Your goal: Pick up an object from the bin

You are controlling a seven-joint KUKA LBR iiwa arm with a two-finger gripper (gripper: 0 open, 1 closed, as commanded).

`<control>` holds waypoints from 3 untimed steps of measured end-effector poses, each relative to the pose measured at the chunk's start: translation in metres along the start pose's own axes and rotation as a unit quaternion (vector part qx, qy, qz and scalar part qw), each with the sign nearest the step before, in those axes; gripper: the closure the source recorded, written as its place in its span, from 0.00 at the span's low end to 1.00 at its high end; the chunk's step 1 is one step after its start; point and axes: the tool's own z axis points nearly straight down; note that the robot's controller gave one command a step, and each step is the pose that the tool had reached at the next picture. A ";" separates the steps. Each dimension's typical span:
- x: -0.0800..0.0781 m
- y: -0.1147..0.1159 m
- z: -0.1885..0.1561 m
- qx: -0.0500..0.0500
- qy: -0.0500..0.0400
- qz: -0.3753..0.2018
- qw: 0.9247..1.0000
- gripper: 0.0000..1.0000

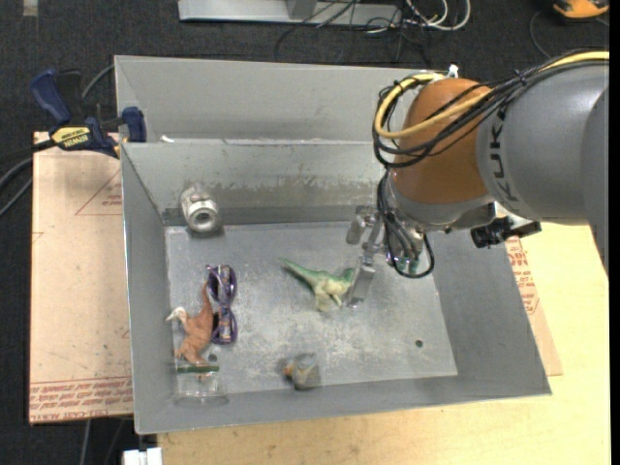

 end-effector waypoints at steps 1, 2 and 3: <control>-0.008 0.003 0.091 -0.001 0.003 -0.136 0.991 0.00; -0.010 0.007 0.090 0.000 -0.001 0.066 0.998 0.00; -0.010 0.004 0.090 -0.001 0.000 -0.135 0.991 1.00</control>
Offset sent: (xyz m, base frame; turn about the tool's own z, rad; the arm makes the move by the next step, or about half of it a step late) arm 0.0114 0.0035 -0.0901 0.1353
